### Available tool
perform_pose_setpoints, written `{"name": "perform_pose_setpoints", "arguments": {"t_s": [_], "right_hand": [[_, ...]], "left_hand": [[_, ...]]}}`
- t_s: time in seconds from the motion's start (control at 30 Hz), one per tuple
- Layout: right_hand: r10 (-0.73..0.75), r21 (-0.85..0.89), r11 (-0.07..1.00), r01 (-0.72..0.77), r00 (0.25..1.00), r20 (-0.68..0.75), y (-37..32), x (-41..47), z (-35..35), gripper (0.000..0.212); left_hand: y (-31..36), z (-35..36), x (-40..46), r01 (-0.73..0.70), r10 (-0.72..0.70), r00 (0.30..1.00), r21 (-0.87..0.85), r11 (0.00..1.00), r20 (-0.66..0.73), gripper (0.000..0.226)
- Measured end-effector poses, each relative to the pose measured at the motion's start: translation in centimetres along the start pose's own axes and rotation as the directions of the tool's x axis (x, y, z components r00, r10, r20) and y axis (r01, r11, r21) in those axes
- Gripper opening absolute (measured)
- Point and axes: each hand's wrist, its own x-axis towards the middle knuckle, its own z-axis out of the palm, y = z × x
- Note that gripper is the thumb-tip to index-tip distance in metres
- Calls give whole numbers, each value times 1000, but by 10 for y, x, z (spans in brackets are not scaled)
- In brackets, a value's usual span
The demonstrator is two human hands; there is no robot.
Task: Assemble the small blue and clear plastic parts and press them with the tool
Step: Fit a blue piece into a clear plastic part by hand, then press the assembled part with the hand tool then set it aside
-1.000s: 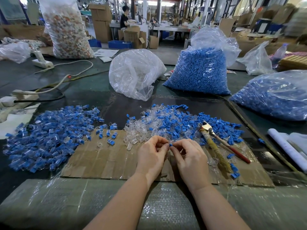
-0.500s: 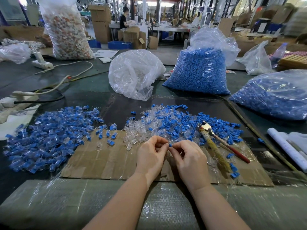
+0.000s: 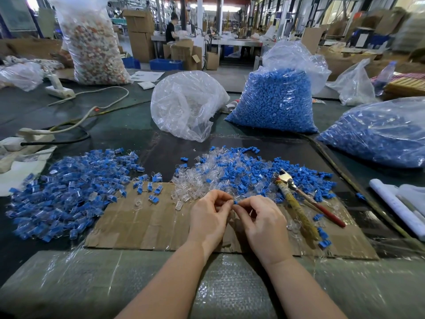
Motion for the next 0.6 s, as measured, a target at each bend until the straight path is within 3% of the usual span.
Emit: {"name": "perform_pose_setpoints", "arguments": {"t_s": [0.1, 0.2, 0.23, 0.3, 0.37, 0.4, 0.47, 0.6], "right_hand": [[13, -37, 999, -15, 998, -61, 3, 4, -8, 6], [174, -155, 968, -197, 973, -150, 13, 13, -22, 22], [261, -237, 927, -292, 953, -153, 17, 17, -29, 31], [484, -492, 741, -456, 872, -79, 29, 24, -43, 49], [679, -677, 559, -479, 733, 41, 38, 31, -58, 62], [733, -709, 521, -476, 675, 86, 42, 34, -63, 65], [767, -709, 519, -477, 626, 140, 47, 39, -66, 59], [727, -663, 565, -491, 677, 118, 44, 44, -65, 42]], "left_hand": [[0, 0, 0, 15, -15, 1000, -14, 1000, -4, 22], [-1, 1, 1, 39, -39, 999, -51, 998, -4, 18], [-1, 1, 1, 54, -54, 999, -65, 996, 3, 17], [-2, 2, 2, 82, -81, 997, -75, 994, 19, 15], [-2, 3, 3, 99, -98, 995, -77, 992, 19, 14], [-2, 3, 3, 105, -104, 994, -80, 991, 16, 14], [-2, 3, 5, 111, -110, 994, -79, 991, 14, 13], [0, 2, 6, 133, -131, 991, -105, 985, 27, 13]]}}
